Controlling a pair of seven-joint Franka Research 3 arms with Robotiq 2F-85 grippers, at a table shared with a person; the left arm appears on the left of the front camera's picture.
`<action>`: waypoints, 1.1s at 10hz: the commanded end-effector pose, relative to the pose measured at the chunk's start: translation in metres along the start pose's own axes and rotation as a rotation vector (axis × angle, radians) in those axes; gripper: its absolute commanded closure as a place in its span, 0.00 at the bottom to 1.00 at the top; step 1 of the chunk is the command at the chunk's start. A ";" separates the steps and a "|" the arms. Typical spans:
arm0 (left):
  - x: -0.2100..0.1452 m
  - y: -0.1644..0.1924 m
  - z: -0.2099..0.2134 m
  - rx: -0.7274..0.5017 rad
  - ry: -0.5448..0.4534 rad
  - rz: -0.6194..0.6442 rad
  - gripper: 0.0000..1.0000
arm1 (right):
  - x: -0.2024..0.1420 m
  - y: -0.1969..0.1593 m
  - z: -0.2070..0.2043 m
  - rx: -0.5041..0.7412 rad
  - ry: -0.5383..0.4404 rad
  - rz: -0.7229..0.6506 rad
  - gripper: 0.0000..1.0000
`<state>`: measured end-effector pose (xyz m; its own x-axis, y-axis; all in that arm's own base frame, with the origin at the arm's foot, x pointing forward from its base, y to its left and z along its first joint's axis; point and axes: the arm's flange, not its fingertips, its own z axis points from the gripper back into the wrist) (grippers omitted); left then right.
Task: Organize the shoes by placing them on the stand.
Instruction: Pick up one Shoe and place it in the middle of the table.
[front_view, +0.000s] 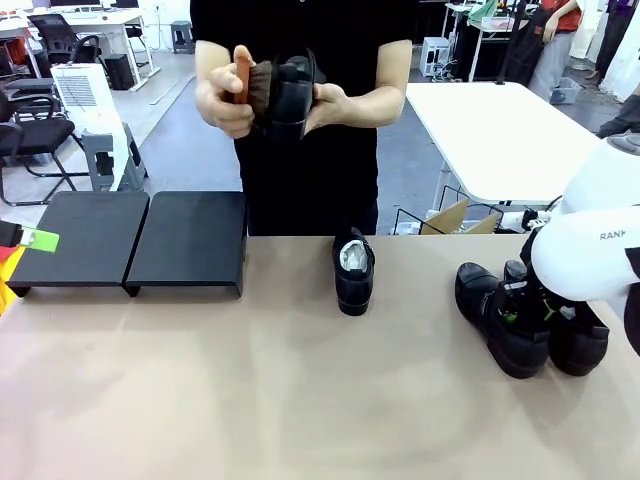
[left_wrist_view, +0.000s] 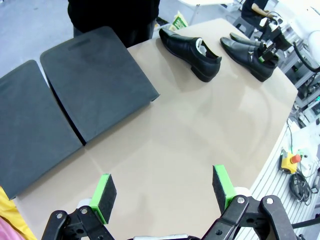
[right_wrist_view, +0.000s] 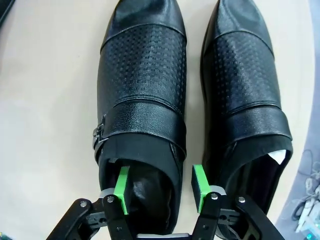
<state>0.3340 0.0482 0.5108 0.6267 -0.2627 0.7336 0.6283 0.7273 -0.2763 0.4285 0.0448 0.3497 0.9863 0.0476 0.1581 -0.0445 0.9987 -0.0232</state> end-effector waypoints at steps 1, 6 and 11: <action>0.001 0.002 0.000 -0.014 -0.010 -0.012 0.00 | 0.008 0.002 0.001 -0.056 0.003 0.001 0.54; 0.001 0.002 0.000 -0.014 -0.010 -0.012 0.00 | 0.008 0.000 -0.002 -0.075 0.017 -0.008 1.00; 0.001 0.002 0.000 -0.014 -0.010 -0.012 0.00 | 0.004 0.002 0.000 -0.058 0.057 -0.009 1.00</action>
<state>0.3340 0.0481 0.5108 0.6266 -0.2629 0.7337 0.6286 0.7270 -0.2763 0.4313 0.0404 0.3492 0.9889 0.0630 0.1347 -0.0541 0.9962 -0.0689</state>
